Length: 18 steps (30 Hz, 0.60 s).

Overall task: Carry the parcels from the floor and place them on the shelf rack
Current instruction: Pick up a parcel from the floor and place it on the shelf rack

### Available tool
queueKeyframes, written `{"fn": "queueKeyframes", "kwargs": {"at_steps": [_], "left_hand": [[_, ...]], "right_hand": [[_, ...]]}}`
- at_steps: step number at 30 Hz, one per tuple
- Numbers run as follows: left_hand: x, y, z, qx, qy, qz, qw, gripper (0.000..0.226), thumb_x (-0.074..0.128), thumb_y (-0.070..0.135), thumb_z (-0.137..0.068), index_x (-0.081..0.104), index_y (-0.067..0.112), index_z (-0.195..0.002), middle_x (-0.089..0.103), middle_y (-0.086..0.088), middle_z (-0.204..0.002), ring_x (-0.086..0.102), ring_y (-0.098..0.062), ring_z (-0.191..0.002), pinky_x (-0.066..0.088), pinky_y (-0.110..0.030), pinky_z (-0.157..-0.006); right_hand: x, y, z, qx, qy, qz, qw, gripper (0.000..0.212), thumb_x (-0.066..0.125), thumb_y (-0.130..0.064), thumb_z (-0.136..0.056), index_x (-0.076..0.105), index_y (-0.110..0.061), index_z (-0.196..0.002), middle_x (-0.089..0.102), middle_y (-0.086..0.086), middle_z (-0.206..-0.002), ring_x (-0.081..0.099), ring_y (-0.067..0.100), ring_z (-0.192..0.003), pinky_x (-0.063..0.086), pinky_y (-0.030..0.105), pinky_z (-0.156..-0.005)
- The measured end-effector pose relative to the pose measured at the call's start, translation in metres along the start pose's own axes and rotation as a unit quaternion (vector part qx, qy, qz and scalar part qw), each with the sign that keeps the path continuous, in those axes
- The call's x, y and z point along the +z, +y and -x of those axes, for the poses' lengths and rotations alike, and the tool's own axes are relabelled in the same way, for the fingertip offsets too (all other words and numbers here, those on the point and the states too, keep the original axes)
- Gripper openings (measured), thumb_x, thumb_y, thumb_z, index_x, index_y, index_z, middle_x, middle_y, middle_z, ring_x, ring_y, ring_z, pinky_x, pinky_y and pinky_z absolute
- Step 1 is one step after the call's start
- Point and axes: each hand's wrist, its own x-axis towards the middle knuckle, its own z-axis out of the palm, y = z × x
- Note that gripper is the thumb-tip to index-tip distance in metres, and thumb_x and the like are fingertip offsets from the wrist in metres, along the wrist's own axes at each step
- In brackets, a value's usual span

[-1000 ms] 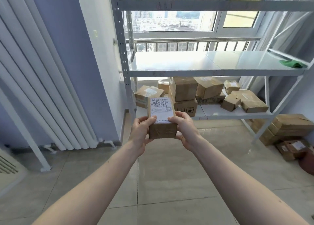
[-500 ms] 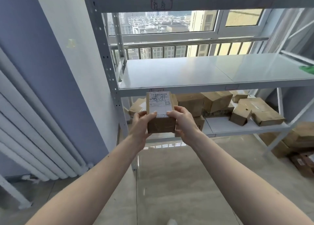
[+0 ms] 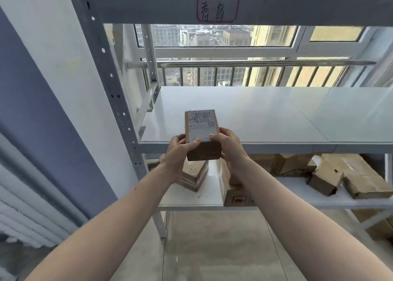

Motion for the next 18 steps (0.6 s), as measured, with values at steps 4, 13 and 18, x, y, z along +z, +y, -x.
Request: {"fn": "queueKeyframes", "kwargs": {"at_steps": [4, 13, 18], "left_hand": [[-0.001, 0.009, -0.057, 0.018, -0.029, -0.038, 0.999, 0.057, 0.075, 0.023, -0.078, 0.057, 0.005, -0.13, 0.071, -0.016, -0.12, 0.07, -0.028, -0.103, 0.059, -0.032, -0.073], [-0.011, 0.014, -0.153, 0.036, -0.05, -0.099, 0.993, 0.032, 0.067, 0.015, -0.092, 0.065, 0.007, -0.123, 0.071, -0.017, -0.12, 0.067, -0.023, -0.103, 0.054, -0.032, -0.092], [-0.013, 0.015, -0.188, 0.022, -0.042, -0.108, 0.993, 0.035, 0.066, 0.014, -0.093, 0.063, 0.001, -0.124, 0.067, -0.022, -0.126, 0.066, -0.023, -0.102, 0.054, -0.029, -0.089]], "right_hand": [[0.006, -0.008, -0.05, -0.002, -0.002, 0.008, 1.0, 0.055, 0.064, -0.025, -0.079, 0.056, -0.018, -0.133, 0.068, 0.012, -0.12, 0.066, 0.027, -0.11, 0.058, 0.046, -0.093], [0.018, -0.014, -0.141, 0.007, 0.011, 0.028, 1.0, 0.065, 0.067, -0.028, -0.073, 0.053, -0.012, -0.135, 0.069, 0.009, -0.123, 0.066, 0.025, -0.114, 0.052, 0.049, -0.102], [0.022, -0.014, -0.175, 0.023, 0.018, 0.034, 0.999, 0.053, 0.068, -0.019, -0.088, 0.045, -0.009, -0.135, 0.066, 0.014, -0.123, 0.065, 0.027, -0.115, 0.049, 0.05, -0.105]]}}
